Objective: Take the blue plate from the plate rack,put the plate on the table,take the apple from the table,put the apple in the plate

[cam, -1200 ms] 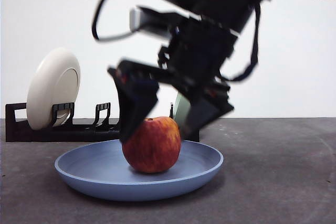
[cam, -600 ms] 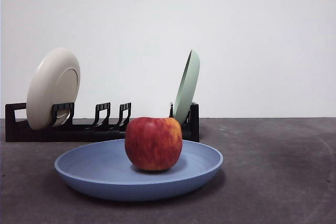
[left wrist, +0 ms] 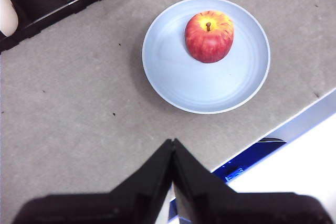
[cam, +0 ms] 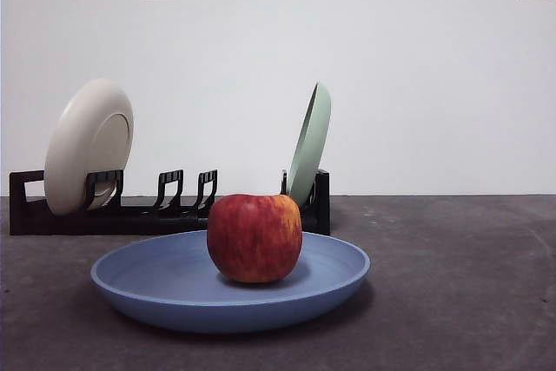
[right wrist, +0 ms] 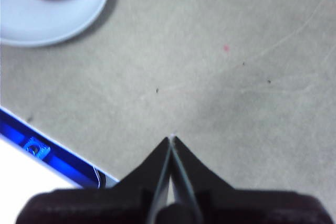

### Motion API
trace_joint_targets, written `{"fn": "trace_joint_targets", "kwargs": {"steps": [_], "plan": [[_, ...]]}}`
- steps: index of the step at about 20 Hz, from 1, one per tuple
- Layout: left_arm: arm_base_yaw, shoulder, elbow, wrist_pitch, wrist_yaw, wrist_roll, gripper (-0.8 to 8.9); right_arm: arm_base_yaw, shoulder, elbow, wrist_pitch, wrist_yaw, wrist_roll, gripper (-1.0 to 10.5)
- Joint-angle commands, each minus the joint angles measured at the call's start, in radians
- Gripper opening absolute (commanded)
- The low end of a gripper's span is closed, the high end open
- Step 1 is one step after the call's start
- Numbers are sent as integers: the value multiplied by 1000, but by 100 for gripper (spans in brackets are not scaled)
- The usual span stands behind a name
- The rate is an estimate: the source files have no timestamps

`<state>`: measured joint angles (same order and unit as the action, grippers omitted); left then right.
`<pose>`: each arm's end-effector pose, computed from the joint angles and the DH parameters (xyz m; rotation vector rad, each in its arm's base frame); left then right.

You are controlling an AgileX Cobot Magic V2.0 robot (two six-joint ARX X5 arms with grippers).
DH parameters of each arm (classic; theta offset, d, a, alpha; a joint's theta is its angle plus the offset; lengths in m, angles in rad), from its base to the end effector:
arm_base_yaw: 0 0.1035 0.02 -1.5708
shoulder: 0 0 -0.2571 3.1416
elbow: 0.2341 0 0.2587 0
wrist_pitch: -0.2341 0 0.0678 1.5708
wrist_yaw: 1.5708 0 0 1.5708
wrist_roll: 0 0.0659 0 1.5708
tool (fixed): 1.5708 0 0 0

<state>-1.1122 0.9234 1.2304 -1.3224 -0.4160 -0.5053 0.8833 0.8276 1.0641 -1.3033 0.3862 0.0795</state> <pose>0.0921 -0.1265 0.3330 0.2509 0.8638 -0.4187 0.1073 0.0915 0.2973 -0.5655 0.8807 0.4122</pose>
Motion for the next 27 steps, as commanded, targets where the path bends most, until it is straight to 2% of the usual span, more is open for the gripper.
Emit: {"fn": "trace_joint_targets", "kwargs": {"steps": [1,2,4,6,8,10,12,16,17,19,23,27], "plan": [[76,1,3,5,22,44,-3,0,1,1,-3,5,7,2],[129,0,2,6,-1,131,-4,0,1,1,-3,5,7,2],[304,-12,2,16,-79,134,-4,0,1,1,-5,7,7,2],[513,-47,0,84,18,187,-4,0,1,1,-5,7,7,2],[697,-116,-34,235,183,391,-4,0,1,1,-5,8,7,2],[836,-221,-127,459,306,595,-4,0,1,1,-5,8,7,2],[940,-353,-278,671,345,698,-4,0,1,1,-5,7,7,2],[1080,-639,-736,972,346,716,-4,0,1,1,-5,8,7,2],[1096,-698,-850,1020,350,704,-4,0,1,1,-5,8,7,2],[1109,-803,-1026,1101,417,625,-4,0,1,1,-5,8,7,2],[1109,-921,-1193,1177,423,507,-4,0,1,1,-5,8,7,2],[1109,-920,-1223,1163,423,483,-4,0,1,1,-5,8,7,2]]}}
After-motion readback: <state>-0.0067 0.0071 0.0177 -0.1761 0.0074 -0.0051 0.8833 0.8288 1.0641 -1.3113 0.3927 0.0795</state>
